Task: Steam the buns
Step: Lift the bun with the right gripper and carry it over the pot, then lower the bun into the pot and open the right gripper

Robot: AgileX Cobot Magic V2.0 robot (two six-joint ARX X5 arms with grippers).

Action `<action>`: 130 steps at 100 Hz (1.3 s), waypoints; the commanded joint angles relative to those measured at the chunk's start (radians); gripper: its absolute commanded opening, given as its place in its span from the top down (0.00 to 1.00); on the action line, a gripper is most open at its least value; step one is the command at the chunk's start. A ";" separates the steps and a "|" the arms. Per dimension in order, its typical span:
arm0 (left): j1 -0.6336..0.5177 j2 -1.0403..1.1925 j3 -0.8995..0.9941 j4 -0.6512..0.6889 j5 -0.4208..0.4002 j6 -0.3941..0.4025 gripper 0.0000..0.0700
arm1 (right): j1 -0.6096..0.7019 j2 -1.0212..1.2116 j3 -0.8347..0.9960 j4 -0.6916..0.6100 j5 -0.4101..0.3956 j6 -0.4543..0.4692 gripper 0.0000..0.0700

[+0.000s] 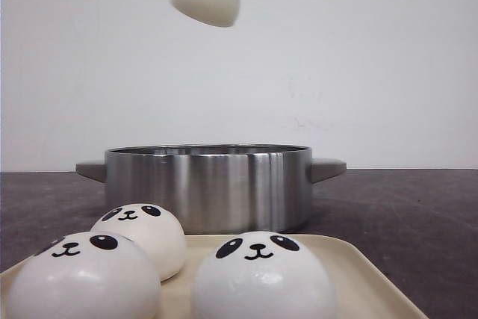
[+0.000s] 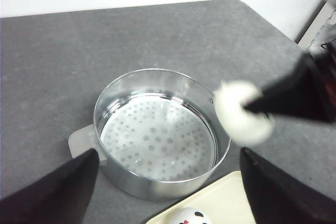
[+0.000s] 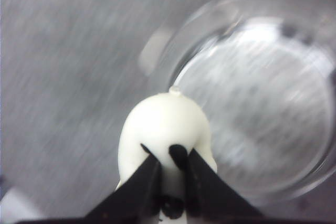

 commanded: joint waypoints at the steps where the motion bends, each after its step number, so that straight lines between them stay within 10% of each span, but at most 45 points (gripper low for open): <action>1: -0.005 0.010 0.022 0.023 -0.004 0.015 0.26 | -0.039 0.071 0.018 0.008 -0.006 -0.048 1.00; 76: -0.005 0.074 0.022 0.028 -0.004 0.015 0.26 | -0.240 0.513 0.043 0.238 -0.067 -0.089 0.99; 100: -0.005 0.085 0.022 0.032 -0.004 0.017 0.26 | -0.237 0.513 0.043 0.248 -0.072 -0.086 0.42; 130: -0.005 0.092 0.022 0.021 -0.003 0.001 0.26 | -0.237 0.478 0.045 0.292 -0.072 -0.083 0.39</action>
